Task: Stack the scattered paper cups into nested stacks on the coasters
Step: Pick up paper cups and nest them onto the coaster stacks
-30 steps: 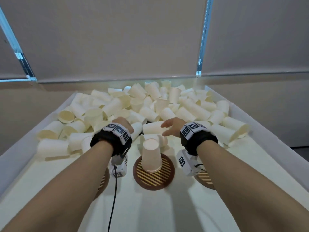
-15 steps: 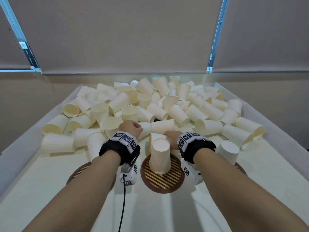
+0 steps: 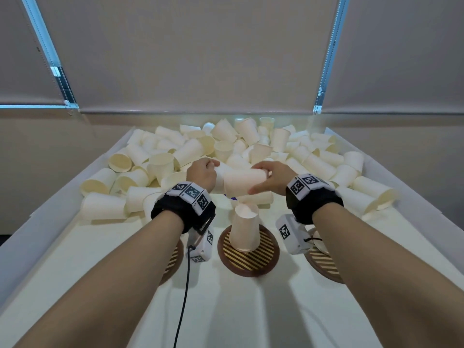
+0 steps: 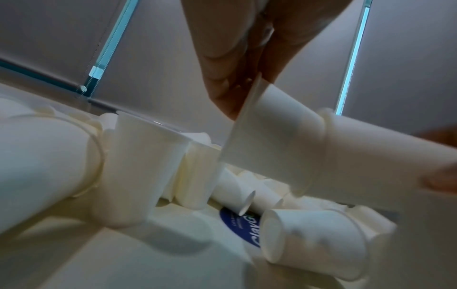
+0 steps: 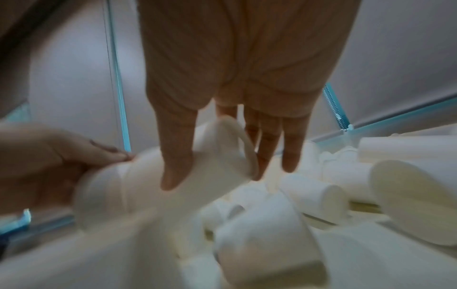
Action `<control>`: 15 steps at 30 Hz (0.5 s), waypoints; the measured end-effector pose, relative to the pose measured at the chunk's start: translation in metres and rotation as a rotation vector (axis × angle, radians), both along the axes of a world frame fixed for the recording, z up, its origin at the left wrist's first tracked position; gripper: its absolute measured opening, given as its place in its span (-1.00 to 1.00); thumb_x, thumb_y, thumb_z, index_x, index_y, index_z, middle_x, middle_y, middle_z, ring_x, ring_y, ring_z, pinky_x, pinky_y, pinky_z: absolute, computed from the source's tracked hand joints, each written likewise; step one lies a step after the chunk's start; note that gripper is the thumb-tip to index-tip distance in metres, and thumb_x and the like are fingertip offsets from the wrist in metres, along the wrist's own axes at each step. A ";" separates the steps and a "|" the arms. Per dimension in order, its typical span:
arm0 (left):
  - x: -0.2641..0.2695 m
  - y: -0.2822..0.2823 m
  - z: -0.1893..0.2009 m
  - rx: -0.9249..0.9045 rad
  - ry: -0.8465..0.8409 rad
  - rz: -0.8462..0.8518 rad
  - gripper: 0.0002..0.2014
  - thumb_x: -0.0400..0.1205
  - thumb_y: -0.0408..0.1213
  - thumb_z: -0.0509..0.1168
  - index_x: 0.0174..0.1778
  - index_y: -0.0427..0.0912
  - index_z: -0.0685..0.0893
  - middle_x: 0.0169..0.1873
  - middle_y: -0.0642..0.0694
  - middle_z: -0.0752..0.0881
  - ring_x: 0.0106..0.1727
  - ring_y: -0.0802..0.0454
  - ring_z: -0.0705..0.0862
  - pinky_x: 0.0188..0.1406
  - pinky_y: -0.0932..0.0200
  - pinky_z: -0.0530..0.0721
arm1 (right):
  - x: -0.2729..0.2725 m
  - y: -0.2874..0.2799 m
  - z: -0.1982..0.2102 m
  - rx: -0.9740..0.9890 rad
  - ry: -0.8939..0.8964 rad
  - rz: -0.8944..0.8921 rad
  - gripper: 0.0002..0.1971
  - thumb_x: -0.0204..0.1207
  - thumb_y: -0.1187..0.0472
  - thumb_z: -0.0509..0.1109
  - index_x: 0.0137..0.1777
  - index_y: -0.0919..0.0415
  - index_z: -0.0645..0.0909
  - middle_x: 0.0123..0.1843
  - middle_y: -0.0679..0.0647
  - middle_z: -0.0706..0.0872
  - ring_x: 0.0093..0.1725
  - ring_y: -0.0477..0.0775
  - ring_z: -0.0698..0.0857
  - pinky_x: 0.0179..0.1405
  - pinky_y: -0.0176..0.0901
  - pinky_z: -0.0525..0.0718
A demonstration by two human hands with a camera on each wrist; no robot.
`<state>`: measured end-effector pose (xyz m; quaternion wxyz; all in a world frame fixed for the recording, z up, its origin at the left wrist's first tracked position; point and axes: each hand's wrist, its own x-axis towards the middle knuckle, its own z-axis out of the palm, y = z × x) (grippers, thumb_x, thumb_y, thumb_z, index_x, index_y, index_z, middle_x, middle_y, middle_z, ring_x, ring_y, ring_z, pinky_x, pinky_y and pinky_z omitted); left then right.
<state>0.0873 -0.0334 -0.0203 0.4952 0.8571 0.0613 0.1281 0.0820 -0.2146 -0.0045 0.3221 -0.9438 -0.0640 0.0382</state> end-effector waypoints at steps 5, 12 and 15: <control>-0.009 0.009 0.001 -0.041 0.145 -0.024 -0.46 0.71 0.10 0.03 0.47 -0.20 0.42 0.45 -0.18 0.49 0.45 -0.16 0.46 0.39 0.04 0.39 | -0.014 0.016 0.022 0.213 -0.130 0.000 -0.34 0.14 0.12 0.70 0.29 0.02 0.59 0.19 0.03 0.59 0.11 0.00 0.55 0.02 -0.21 0.53; -0.016 0.037 0.009 -0.226 0.272 -0.005 -0.38 0.69 0.15 -0.02 0.37 -0.32 0.52 0.32 -0.28 0.61 0.32 -0.26 0.58 0.42 -0.12 0.49 | -0.035 0.078 0.023 0.205 -0.119 0.213 -0.26 0.33 0.19 0.58 0.49 0.08 0.32 0.22 0.04 0.51 0.12 0.03 0.52 0.06 -0.18 0.50; -0.025 0.058 0.007 -0.058 0.346 0.041 -0.52 0.74 -0.12 0.00 0.41 -0.43 0.48 0.37 -0.39 0.55 0.38 -0.31 0.54 0.38 -0.02 0.51 | -0.040 0.103 0.012 0.168 -0.059 0.245 -0.19 0.37 0.23 0.53 0.56 0.12 0.17 0.21 0.11 0.48 0.04 0.09 0.54 -0.01 -0.13 0.54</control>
